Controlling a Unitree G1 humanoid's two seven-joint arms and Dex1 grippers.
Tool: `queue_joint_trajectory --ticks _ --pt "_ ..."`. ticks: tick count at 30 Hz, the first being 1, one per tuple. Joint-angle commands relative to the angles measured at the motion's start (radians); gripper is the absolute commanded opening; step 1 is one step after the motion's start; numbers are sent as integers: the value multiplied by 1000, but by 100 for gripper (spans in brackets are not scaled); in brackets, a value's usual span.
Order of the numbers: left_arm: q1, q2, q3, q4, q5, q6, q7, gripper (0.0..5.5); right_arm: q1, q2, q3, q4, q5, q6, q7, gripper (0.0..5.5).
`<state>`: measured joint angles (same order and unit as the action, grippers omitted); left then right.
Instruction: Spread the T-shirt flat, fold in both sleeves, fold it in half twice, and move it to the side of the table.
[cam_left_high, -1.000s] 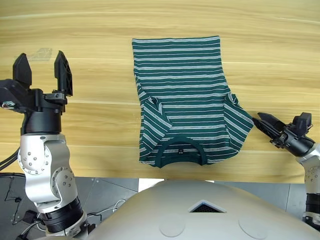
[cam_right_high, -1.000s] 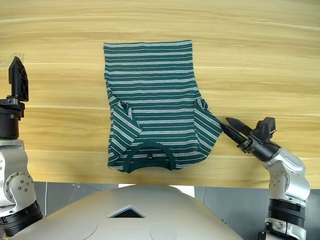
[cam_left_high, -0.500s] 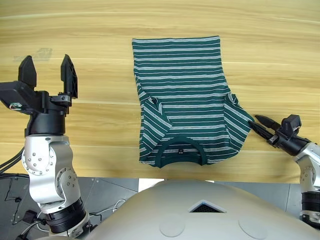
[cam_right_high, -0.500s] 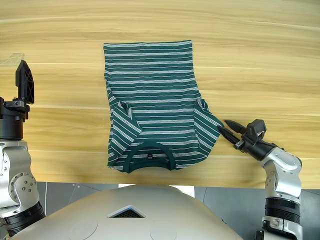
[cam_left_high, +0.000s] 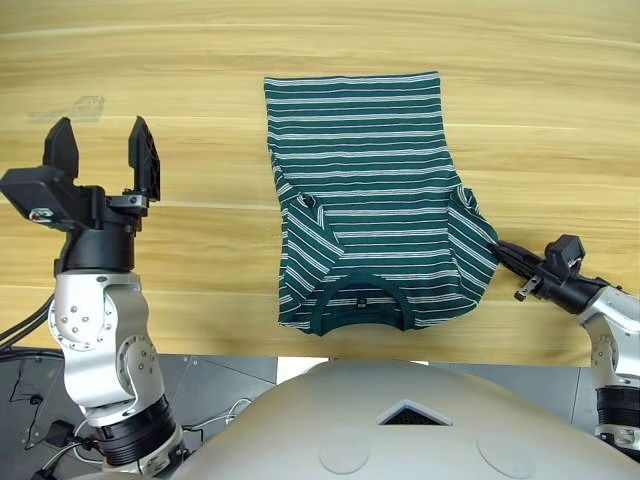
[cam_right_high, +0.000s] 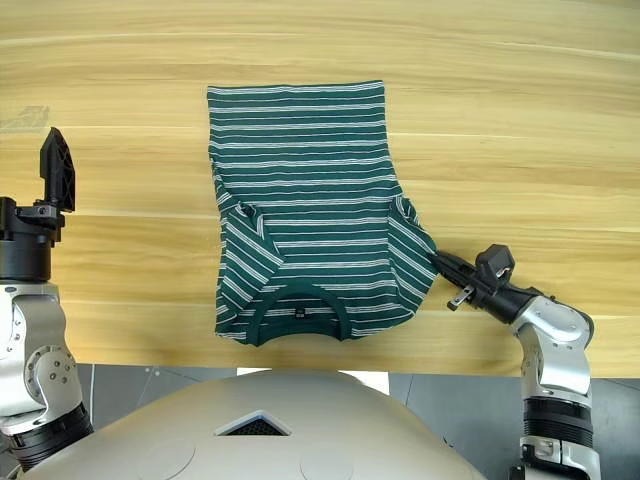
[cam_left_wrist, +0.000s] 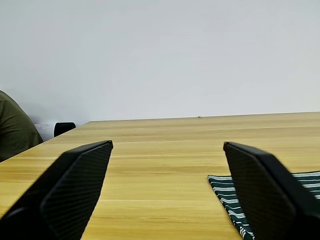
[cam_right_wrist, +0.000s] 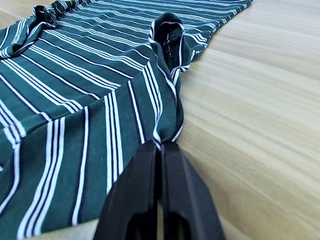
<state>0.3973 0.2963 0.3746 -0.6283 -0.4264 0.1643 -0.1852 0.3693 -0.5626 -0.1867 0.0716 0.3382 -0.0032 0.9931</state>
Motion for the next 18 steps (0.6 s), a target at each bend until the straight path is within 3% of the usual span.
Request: queue_joint_trajectory --ticks 1,9,18 --pt "-4 -6 1 23 16 -9 -9 415 -27 -7 12 4 -9 -7 -7 2" --pt "-18 -4 -11 39 17 -10 -23 415 -5 8 37 -170 147 94 59 2" --pt "9 6 -30 25 34 -16 -64 415 55 -20 156 -290 17 45 49 2"
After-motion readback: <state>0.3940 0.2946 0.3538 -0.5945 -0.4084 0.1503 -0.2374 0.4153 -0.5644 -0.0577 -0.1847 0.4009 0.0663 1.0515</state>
